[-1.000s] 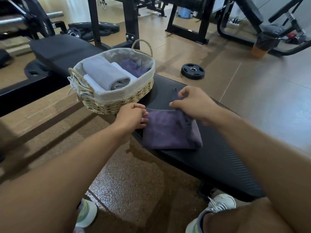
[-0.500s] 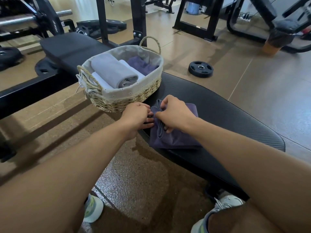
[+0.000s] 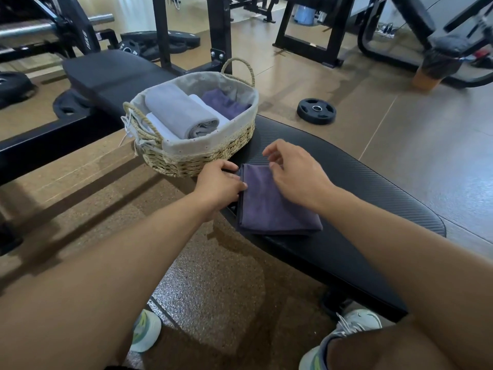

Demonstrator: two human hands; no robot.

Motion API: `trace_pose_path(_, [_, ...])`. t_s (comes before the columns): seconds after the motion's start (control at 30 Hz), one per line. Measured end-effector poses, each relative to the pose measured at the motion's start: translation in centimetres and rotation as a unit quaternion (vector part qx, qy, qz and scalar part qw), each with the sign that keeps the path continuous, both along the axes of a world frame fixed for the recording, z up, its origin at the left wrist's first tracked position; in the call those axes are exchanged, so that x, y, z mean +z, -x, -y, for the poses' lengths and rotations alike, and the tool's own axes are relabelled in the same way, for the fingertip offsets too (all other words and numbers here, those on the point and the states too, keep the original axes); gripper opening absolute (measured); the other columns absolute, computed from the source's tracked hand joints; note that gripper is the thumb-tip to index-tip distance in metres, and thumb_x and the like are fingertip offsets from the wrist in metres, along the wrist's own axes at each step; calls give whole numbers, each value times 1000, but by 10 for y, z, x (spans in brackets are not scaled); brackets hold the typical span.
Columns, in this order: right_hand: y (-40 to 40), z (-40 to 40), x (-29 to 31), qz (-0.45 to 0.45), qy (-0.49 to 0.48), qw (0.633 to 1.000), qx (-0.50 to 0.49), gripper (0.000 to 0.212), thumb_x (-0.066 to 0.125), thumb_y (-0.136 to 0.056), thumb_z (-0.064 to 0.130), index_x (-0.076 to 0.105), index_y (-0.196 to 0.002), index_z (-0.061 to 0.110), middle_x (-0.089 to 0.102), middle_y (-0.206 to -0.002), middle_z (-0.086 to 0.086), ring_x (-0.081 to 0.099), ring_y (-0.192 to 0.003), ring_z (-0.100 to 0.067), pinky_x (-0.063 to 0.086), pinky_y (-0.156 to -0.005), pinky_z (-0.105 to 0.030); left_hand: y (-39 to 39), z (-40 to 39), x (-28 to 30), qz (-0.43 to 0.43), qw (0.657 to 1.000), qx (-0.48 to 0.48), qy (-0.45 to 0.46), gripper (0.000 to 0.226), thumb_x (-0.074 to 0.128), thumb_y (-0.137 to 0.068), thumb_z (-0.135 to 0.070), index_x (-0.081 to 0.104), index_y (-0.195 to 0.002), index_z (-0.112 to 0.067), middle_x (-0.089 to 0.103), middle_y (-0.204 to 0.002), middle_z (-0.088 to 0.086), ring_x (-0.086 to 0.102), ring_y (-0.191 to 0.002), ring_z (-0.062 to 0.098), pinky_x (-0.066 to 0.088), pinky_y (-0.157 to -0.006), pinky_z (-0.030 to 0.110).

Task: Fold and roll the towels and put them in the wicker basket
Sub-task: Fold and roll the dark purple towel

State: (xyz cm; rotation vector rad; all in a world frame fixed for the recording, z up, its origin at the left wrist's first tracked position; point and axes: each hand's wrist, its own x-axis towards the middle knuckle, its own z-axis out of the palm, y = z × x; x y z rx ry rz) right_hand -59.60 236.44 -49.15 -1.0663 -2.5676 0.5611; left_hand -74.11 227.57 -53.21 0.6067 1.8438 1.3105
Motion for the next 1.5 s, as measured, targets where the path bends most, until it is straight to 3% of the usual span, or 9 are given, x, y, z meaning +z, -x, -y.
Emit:
trace_pose_path(0.2, [-16,8,-29,199,-9,972,126,84,40,-94,71,21,-161,24,16,-170,1,10,-157,-25,8,-127,-43,-2,-2,-5,-101,995,15,14,36,78,-70,-5,61,-94,-27,69,-87,-2,70,-94,26,58,-90,48])
trace_pose_path(0.53, [-13,19,-44,251,-19,959,129,114,24,-72,98,-9,-161,35,-13,-170,6,-16,-156,-25,-10,-125,-51,-7,-3,-6,-267,963,-35,25,47,66,-85,-7,60,-126,-29,60,-128,-4,59,-114,18,46,-102,34])
trace_pose_path(0.77, [-31,-2,-18,46,4,999,-7,87,73,-81,61,36,-153,28,42,-154,0,34,-144,-25,31,-119,-42,-5,-8,-3,-326,932,-157,33,47,53,-93,-4,58,-137,-20,53,-145,0,47,-136,21,34,-111,30])
trace_pose_path(0.87, [-48,-19,-10,139,86,976,-145,70,72,-77,67,53,-128,22,59,-127,1,57,-117,-24,50,-99,-45,0,-6,-5,-380,903,-196,43,40,53,-98,-14,60,-136,-21,56,-143,0,47,-135,24,36,-113,36])
trace_pose_path(1.07, [-65,-23,5,210,303,923,-107,45,86,-72,51,69,-96,18,68,-87,0,62,-77,-16,52,-63,-28,-3,2,5,-424,880,-191,94,20,55,-97,-45,64,-96,-28,67,-103,-1,59,-105,26,47,-88,41])
trace_pose_path(1.17, [-63,-27,3,173,200,962,-72,33,90,-68,36,68,-89,22,70,-88,3,65,-81,-18,53,-69,-31,-8,5,12,-407,872,-207,176,62,30,-94,-75,58,-78,-22,65,-90,2,59,-88,29,45,-78,40])
trace_pose_path(1.27, [-56,-24,4,96,89,991,-29,29,83,-71,31,62,-91,30,67,-91,13,64,-88,-16,54,-77,-36,-10,4,8,-391,884,-207,153,62,40,-81,-85,60,-87,-27,68,-91,-4,62,-87,23,51,-81,40])
trace_pose_path(1.37, [-50,-19,8,32,8,999,-19,30,79,-76,29,63,-101,33,67,-98,15,62,-94,-15,52,-81,-38,-8,0,7,-250,940,-229,46,46,76,-77,-53,67,-115,-29,73,-105,-10,69,-100,13,56,-90,36])
trace_pose_path(1.5, [-53,-32,11,98,51,994,-5,48,86,-73,38,60,-114,35,61,-105,15,60,-99,-15,51,-86,-36,-2,-3,4,-192,959,-210,-4,33,84,-79,-15,73,-108,-21,77,-100,-4,72,-96,15,58,-90,37])
